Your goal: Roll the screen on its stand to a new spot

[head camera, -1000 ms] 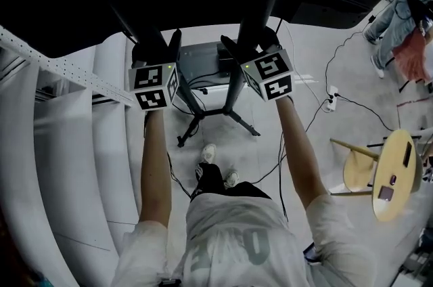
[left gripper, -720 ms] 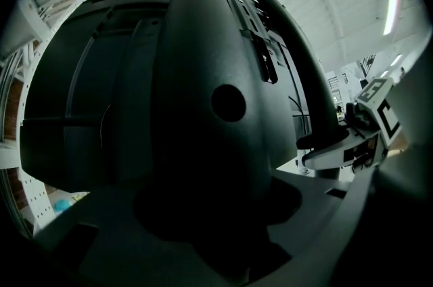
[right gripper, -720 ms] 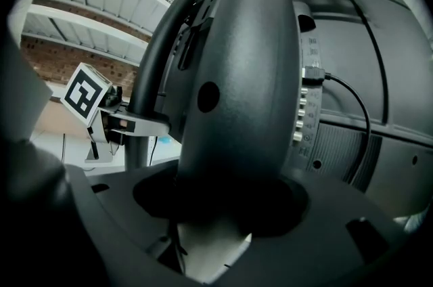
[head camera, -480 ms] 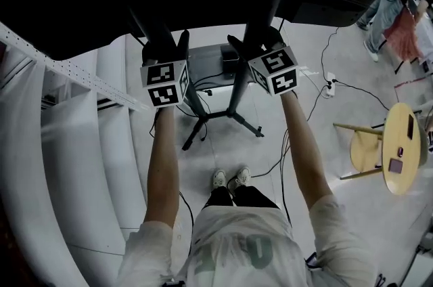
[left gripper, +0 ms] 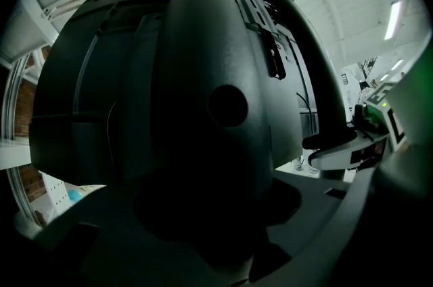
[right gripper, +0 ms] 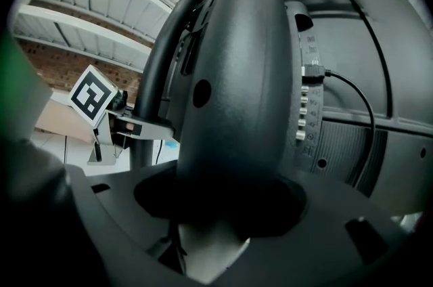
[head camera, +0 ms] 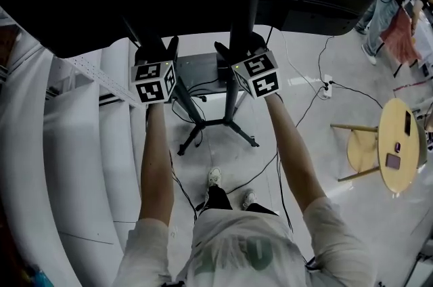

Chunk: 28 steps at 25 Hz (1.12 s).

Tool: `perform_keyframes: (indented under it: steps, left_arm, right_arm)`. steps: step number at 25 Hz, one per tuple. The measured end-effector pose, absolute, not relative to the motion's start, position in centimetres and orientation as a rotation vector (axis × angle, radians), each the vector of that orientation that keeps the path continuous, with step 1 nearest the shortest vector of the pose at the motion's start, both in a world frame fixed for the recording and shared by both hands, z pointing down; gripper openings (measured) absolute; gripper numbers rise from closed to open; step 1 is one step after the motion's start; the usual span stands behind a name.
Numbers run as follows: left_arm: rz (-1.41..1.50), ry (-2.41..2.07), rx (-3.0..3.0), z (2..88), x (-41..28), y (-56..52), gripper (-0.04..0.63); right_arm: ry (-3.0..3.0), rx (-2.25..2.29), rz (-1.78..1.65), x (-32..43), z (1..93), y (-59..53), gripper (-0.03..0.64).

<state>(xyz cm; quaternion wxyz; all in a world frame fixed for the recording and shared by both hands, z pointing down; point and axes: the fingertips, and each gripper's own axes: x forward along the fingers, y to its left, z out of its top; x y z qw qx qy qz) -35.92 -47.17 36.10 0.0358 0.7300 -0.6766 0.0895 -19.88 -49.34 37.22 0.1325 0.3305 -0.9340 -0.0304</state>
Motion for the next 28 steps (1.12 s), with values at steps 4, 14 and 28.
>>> perform_keyframes:
  steps: [4,14,28]
  left_arm:
    - [0.263,-2.089,2.233,36.1,-34.6,-43.9,0.227]
    - [0.239,-2.138,2.193,35.8,-31.1,-36.6,0.227]
    - [0.258,-2.14,2.169,36.2,-27.3,-29.5,0.227]
  right_arm:
    - [-2.757,0.937,-0.091,-18.7,37.1,-46.6,0.261]
    - [-2.813,0.857,-0.084,-15.4,36.9,-39.8,0.255]
    - [-2.742,0.875,-0.035,-11.7,37.5,-33.5,0.252]
